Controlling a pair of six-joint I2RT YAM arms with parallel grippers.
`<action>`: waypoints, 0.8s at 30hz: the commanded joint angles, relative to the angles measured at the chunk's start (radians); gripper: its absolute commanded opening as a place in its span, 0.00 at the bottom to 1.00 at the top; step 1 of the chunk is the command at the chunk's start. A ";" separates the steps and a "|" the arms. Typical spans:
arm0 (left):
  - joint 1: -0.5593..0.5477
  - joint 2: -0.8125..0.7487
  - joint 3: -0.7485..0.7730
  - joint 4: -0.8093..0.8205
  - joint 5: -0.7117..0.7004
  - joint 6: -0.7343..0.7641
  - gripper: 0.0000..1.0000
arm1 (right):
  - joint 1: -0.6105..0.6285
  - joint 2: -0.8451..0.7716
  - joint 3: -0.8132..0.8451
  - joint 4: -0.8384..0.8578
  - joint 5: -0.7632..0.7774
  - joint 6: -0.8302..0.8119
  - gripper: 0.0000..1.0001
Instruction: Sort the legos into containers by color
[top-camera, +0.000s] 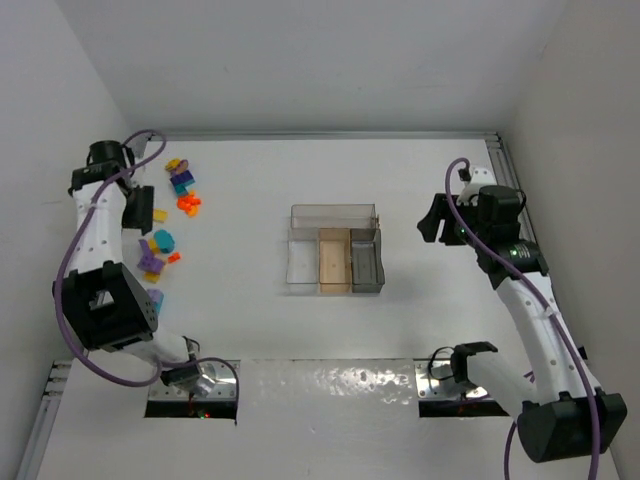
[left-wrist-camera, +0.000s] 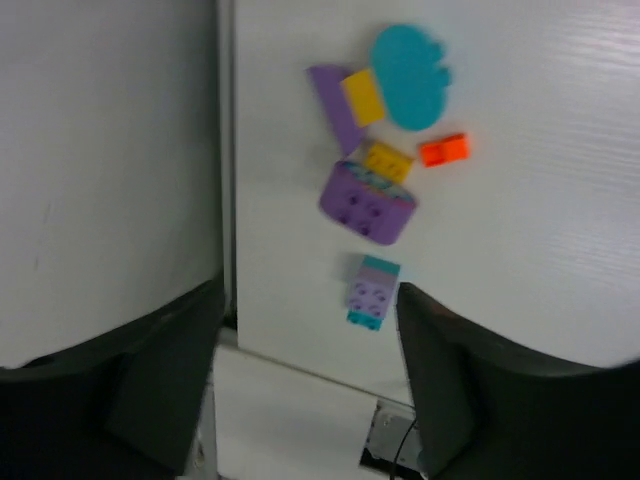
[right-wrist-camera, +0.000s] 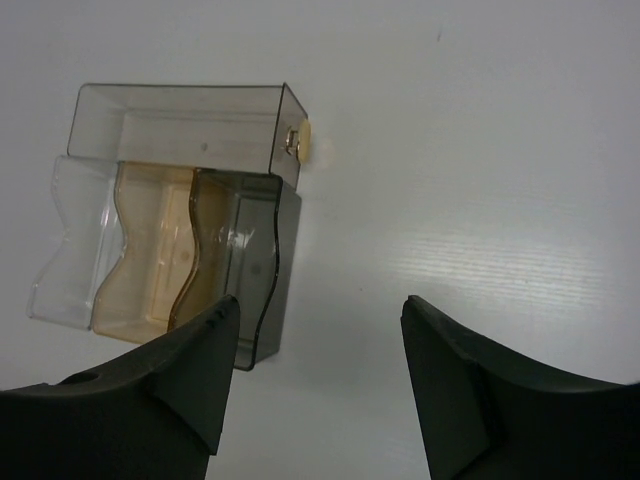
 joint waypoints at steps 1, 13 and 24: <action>0.074 0.015 0.047 -0.114 0.018 -0.014 0.61 | 0.007 0.002 -0.030 0.031 -0.052 0.005 0.65; 0.220 0.210 0.013 -0.028 0.254 0.039 0.83 | 0.011 0.043 0.062 0.023 -0.062 0.036 0.67; 0.220 0.236 -0.079 0.018 0.335 0.099 0.71 | 0.036 0.057 0.107 -0.026 -0.004 0.125 0.64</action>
